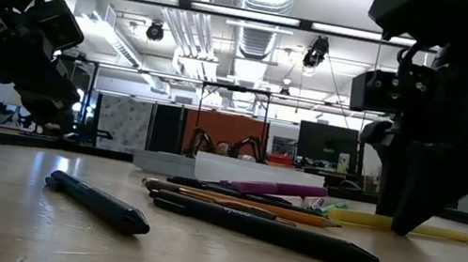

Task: Pick & place school supplies into a supply box
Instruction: Put the yellow pen into the supply box

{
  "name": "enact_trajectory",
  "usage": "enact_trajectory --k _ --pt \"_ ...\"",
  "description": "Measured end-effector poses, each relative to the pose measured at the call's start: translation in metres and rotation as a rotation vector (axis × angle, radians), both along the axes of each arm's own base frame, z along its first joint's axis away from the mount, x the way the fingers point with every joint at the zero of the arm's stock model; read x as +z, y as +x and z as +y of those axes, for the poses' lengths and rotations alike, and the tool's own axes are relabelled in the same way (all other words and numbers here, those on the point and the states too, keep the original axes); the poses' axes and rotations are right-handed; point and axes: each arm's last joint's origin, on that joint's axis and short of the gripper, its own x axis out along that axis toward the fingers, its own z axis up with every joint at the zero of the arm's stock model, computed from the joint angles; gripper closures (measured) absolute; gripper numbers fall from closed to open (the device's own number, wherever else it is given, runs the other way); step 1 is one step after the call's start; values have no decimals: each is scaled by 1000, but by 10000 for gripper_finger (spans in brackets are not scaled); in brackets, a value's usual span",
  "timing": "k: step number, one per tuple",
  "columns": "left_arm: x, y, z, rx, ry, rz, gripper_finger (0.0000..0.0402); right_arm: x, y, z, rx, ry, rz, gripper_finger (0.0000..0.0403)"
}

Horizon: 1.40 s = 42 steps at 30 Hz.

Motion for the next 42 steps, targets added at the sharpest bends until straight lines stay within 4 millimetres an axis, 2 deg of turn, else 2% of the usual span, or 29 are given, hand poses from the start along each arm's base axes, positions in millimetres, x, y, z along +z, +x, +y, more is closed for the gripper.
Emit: enact_trajectory --k 4,8,13,18,23,25,28,30,35,37,42 --pt "0 0 0 0 0 0 401 0 0 0 -12 56 14 334" --pt "0 0 0 0 0 0 401 -4 -2 -5 -117 147 41 380" --pt "0 0 0 0 0 0 401 -4 -2 -11 -274 240 54 381" --pt "0 0 0 0 0 0 401 10 -7 -19 -512 280 -8 381" --pt "0 0 0 0 0 1 401 31 -12 -44 -863 292 -191 382" --pt "0 0 0 0 0 0 401 36 -13 -53 -920 298 -266 382" --pt "0 0 0 0 0 -1 401 56 -6 -69 -929 372 -450 382" --pt "0 0 0 0 0 -1 401 63 -1 -86 -1029 421 -537 382" --pt "0 0 0 0 0 -1 401 61 8 -134 -1411 534 -713 381" --pt "0 0 0 0 0 -2 401 51 11 -148 -1523 548 -718 380" --pt "0 0 0 0 0 1 401 25 25 -163 -1589 609 -608 349"
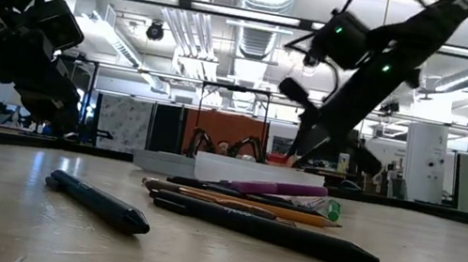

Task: Pick & place school supplies into a supply box
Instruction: Put the yellow pen into the supply box, then put the purple scissors into the supply box

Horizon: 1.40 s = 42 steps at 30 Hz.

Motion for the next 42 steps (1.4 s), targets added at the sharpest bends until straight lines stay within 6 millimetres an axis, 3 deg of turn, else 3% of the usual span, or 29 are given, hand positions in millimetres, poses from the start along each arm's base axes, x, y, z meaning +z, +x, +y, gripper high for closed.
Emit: enact_trajectory --k 3,8,12,17,20,24,27,33,37,42 --pt "0 0 0 0 0 -1 401 -11 11 1 20 64 21 317" --pt "0 0 0 0 0 0 401 0 39 -1 82 32 -31 268" --pt "0 0 0 -24 64 -18 401 28 60 -5 289 -168 -51 244" --pt "0 0 0 -48 137 -37 401 75 80 10 789 -603 56 234" --pt "0 0 1 -42 140 -38 401 95 82 22 931 -666 143 234" --pt "0 0 1 -43 141 -38 401 107 78 29 1046 -659 248 240" --pt "3 1 1 -16 124 -64 401 107 70 32 1143 -540 292 246" --pt "26 10 2 167 -297 -110 401 87 45 46 1262 -288 461 257" --pt "33 14 5 309 -496 -95 401 73 40 67 1226 -220 477 260" --pt "56 21 4 259 -551 -148 401 65 45 92 1063 -188 395 261"
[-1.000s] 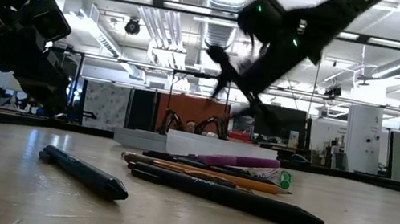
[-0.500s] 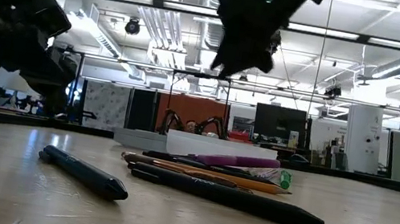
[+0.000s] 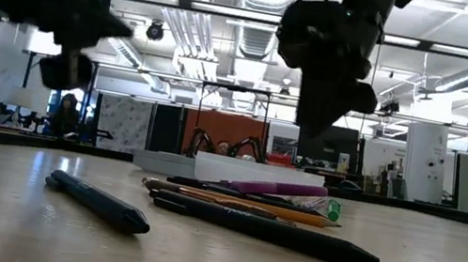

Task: Pick & place school supplies into a supply box
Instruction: Put the purple scissors into the supply box

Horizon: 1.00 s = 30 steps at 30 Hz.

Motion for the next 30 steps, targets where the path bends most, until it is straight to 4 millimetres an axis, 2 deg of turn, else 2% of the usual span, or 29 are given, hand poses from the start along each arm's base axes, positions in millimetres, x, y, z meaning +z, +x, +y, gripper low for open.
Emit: enact_trajectory --k 4,10,13,19,26,30 --pt "20 6 0 -11 46 -62 401 -6 5 11 -52 4 -17 261" --pt "35 17 -1 -17 161 -92 401 -25 17 22 -82 16 42 262" --pt "37 24 -5 -47 217 -85 401 -31 23 29 -110 10 55 267" --pt "33 32 -17 -120 221 -46 401 -35 24 34 -135 8 67 268" --pt "35 31 -29 -142 216 -60 401 -36 29 40 -126 29 38 269" --pt "37 29 -29 -116 218 -73 401 -45 38 47 -109 27 56 267"
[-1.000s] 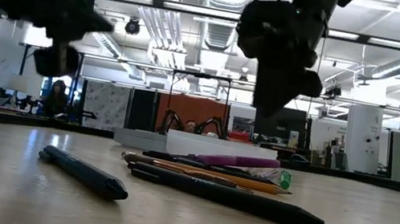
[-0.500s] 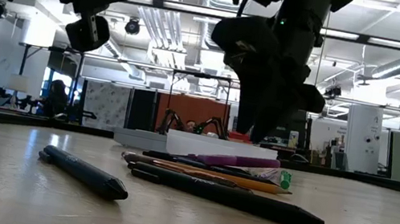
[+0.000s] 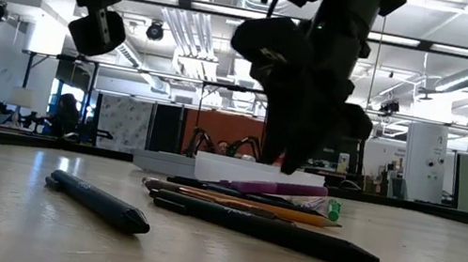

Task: Pick & place school supplies into a supply box
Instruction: Put the purple scissors into the supply box

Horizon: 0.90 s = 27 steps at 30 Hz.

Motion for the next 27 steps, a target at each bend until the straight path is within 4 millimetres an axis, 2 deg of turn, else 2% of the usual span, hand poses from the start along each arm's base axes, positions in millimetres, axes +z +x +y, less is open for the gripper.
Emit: enact_trajectory --k 4,9,13,16,24,27 --pt "0 0 0 18 0 2 401 -5 11 1 6 -44 25 254" --pt "0 0 1 22 -17 7 401 3 10 -3 -2 -189 103 227" --pt "0 0 0 21 -17 7 401 6 11 -2 40 -180 113 213" --pt "0 0 1 22 -17 7 401 3 12 -1 34 -158 118 212" --pt "0 0 1 23 -16 7 401 -23 21 10 62 -133 144 227" --pt "0 0 1 24 -16 7 401 -23 23 9 58 -132 146 232"
